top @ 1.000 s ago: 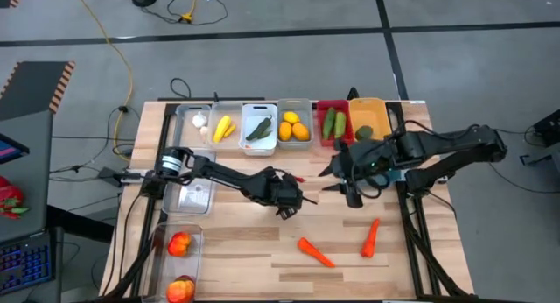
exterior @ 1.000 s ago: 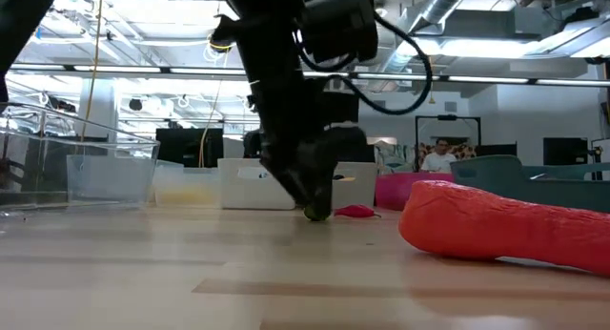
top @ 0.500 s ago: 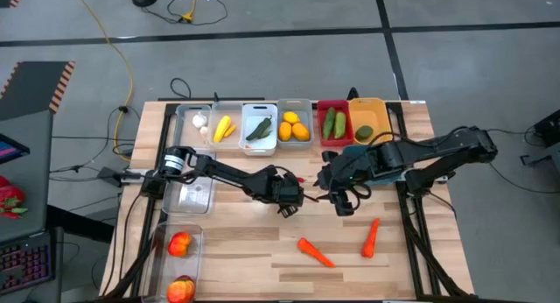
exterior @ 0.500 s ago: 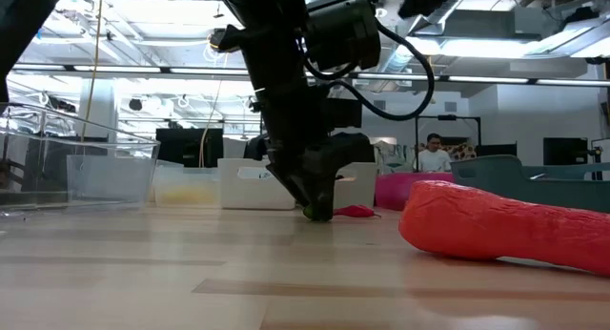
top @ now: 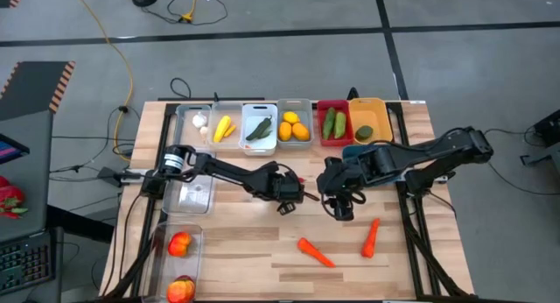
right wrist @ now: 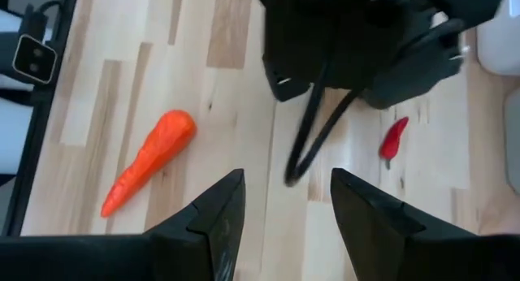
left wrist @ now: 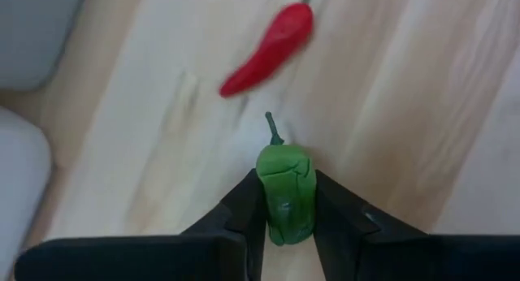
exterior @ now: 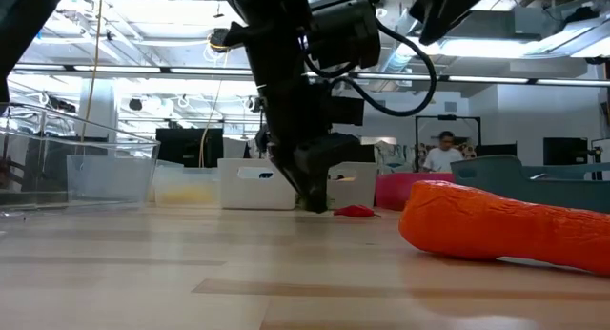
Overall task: Sort produce into baskets
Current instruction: Put the green chili pepper into the white bin
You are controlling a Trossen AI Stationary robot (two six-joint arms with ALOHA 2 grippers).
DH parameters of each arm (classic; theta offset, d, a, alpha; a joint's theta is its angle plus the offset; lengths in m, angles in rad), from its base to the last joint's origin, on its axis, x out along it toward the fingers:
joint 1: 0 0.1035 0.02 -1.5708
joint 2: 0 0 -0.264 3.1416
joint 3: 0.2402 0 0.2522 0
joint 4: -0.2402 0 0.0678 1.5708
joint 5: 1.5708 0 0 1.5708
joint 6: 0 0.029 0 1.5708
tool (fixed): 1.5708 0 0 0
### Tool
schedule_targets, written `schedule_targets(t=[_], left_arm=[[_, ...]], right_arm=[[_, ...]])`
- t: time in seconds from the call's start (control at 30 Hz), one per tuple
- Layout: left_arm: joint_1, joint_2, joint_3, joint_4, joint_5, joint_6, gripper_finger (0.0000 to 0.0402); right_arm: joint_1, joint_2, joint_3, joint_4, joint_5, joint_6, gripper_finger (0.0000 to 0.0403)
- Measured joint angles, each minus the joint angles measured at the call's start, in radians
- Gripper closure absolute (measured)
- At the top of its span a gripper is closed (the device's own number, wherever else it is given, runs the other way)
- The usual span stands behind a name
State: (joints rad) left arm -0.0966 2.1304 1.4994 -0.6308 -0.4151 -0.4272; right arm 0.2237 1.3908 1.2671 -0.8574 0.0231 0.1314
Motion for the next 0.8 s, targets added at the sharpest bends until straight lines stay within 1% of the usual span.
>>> schedule_targets(t=[0.13, 0.3, 0.43, 0.67, 0.8], left_arm=[[0.010, -0.001, 0.030, -0.053, -0.002, 0.028, 0.0329], [0.026, -0.010, 0.082, -0.185, -0.003, 0.065, 0.0330], [0.040, -0.035, 0.112, -0.278, -0.033, 0.097, 0.0330], [0.087, -0.165, 0.116, -0.308, -0.082, 0.183, 0.0330], [0.145, -0.232, 0.116, -0.331, -0.151, 0.240, 0.0330]], right_arm=[[0.000, -0.025, 0.000, -0.007, 0.000, 0.001, 0.0201], [-0.002, -0.068, 0.000, -0.023, 0.001, 0.003, 0.0215], [-0.001, -0.105, 0.000, -0.057, 0.000, 0.041, 0.0223], [-0.001, -0.129, 0.001, -0.117, 0.000, 0.122, 0.0226], [-0.001, -0.127, 0.001, -0.118, 0.000, 0.133, 0.0226]])
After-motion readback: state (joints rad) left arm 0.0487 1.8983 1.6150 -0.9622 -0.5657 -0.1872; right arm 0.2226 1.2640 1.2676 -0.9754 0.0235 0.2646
